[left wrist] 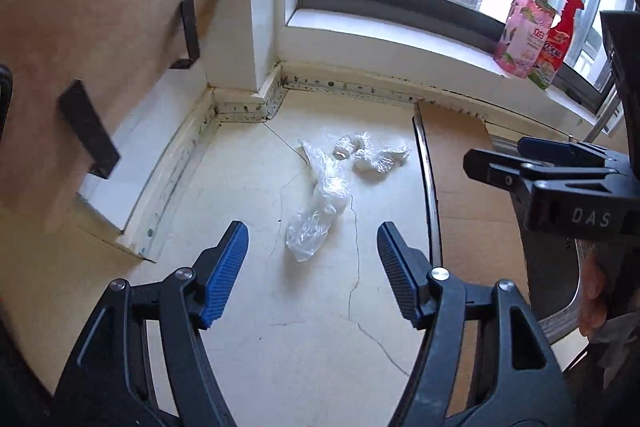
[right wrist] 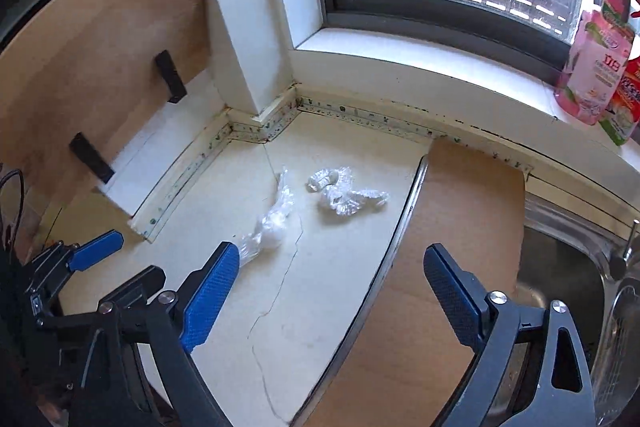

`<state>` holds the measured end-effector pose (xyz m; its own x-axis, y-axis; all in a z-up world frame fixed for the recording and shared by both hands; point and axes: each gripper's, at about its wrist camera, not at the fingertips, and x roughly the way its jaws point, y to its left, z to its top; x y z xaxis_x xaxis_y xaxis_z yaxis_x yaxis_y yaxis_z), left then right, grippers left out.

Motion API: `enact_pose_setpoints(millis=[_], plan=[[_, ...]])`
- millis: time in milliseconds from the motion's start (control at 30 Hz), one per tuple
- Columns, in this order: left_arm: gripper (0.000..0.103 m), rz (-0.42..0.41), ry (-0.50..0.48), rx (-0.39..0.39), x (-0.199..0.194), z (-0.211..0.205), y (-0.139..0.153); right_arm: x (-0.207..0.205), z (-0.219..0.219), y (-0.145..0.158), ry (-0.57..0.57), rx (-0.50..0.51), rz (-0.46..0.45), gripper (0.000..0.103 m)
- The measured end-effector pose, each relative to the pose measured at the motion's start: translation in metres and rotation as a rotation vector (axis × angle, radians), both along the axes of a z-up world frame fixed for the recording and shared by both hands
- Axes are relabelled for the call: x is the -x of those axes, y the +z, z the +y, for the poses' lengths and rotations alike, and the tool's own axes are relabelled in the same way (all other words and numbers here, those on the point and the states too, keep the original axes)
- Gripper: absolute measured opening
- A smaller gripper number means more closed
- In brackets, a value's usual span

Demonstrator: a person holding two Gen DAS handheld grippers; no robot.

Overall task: Collect trash
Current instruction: 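Grasp a clear plastic bag with the left tool while the right tool grasps the other bag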

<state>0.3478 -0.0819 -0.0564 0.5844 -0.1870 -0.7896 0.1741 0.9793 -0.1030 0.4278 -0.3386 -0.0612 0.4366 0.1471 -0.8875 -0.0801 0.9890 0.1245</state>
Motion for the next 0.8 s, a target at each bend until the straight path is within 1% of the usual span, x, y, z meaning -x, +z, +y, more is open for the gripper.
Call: enact_pose_setpoints(millis=[33,133,267,367,467,567,600,633,667,733,767,800], plan=[[0.064,0.021,0.008,0.004,-0.011,-0.002,-0.011,-0.017,-0.004,-0.015,-0.001,-0.011,0.022,0.086],[0.064,0.09,0.034,0.022,-0.049,-0.007,-0.048,-0.059,-0.013,-0.063,-0.028,-0.036,0.091,0.084],[0.064,0.148,0.057,0.043,-0.086,-0.011,-0.086,-0.096,-0.016,-0.119,-0.059,-0.055,0.149,0.084],[0.064,0.18,0.061,0.038,-0.106,-0.017,-0.106,-0.115,-0.016,-0.151,-0.07,-0.058,0.173,0.084],[0.064,0.203,0.062,0.055,-0.117,-0.018,-0.12,-0.129,-0.009,-0.17,-0.06,-0.043,0.175,0.084],[0.064,0.22,0.058,0.06,-0.123,-0.024,-0.13,-0.138,0.003,-0.185,-0.024,-0.022,0.178,0.084],[0.063,0.22,0.056,0.058,-0.125,-0.026,-0.133,-0.14,0.008,-0.19,-0.009,-0.009,0.182,0.081],[0.058,0.219,0.053,0.055,-0.126,-0.029,-0.135,-0.14,0.012,-0.195,0.007,0.003,0.186,0.076],[0.052,0.217,0.048,0.054,-0.125,-0.031,-0.134,-0.141,0.016,-0.199,0.021,0.029,0.184,0.076],[0.046,0.215,0.042,0.054,-0.126,-0.035,-0.136,-0.139,0.024,-0.2,0.047,0.065,0.164,0.07],[0.04,0.213,0.044,0.057,-0.126,-0.036,-0.135,-0.14,0.027,-0.202,0.059,0.075,0.159,0.069],[0.036,0.213,0.047,0.064,-0.127,-0.036,-0.136,-0.138,0.03,-0.201,0.067,0.083,0.155,0.066]])
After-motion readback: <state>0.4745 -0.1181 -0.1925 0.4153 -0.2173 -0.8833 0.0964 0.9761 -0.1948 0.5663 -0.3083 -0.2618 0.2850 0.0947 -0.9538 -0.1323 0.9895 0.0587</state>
